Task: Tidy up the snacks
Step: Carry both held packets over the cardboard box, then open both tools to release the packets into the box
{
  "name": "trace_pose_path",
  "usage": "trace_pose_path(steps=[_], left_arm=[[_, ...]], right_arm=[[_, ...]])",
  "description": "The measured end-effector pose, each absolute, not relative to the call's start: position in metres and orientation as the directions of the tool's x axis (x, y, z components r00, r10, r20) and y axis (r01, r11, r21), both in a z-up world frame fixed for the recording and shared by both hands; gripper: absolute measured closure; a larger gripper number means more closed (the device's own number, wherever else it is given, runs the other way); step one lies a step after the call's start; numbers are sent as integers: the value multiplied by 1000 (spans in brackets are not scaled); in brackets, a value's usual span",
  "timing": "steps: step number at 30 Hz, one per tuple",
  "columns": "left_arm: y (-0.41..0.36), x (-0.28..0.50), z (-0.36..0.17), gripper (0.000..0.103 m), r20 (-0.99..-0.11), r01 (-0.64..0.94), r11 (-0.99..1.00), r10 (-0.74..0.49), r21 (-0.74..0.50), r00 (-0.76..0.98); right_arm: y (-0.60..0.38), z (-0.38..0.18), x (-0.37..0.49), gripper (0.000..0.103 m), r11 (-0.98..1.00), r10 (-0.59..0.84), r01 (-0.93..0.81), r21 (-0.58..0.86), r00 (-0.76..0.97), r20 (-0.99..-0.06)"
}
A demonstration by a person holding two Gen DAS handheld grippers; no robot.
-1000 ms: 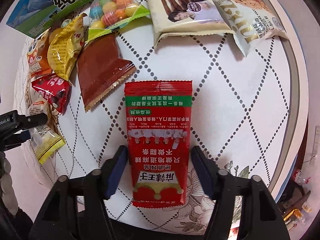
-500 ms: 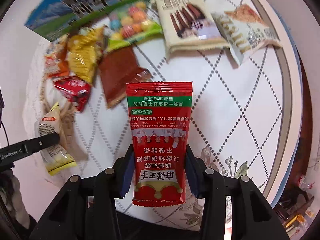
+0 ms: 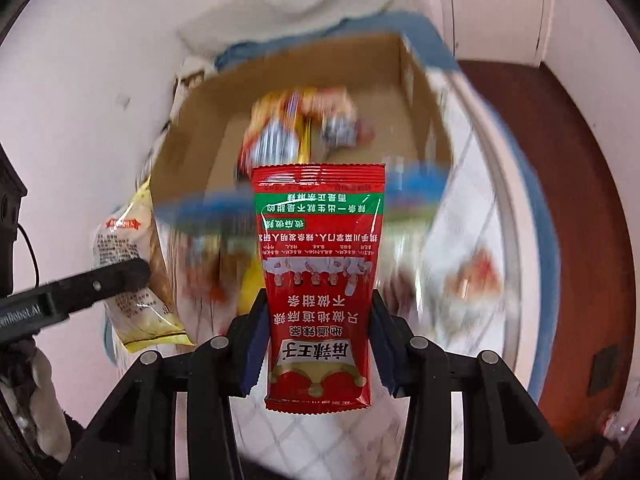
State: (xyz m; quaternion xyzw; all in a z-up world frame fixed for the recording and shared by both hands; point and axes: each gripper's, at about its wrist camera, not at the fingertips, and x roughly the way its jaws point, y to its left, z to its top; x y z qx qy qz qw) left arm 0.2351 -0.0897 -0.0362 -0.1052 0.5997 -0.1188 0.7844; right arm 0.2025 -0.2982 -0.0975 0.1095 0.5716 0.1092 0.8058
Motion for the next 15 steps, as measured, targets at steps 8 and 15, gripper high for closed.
trace_pose_path(steps=[8,15], left_arm=[[-89,358,-59,59,-960,56,988,-151,-142,234],[-83,421,-109,59,-986,50,998,-35,-28,161]], right_arm=[[-300,-93,347,55,986,170,-62,158,355,-919],[-301,-127,434,55,994,101,-59,88,267,-958]])
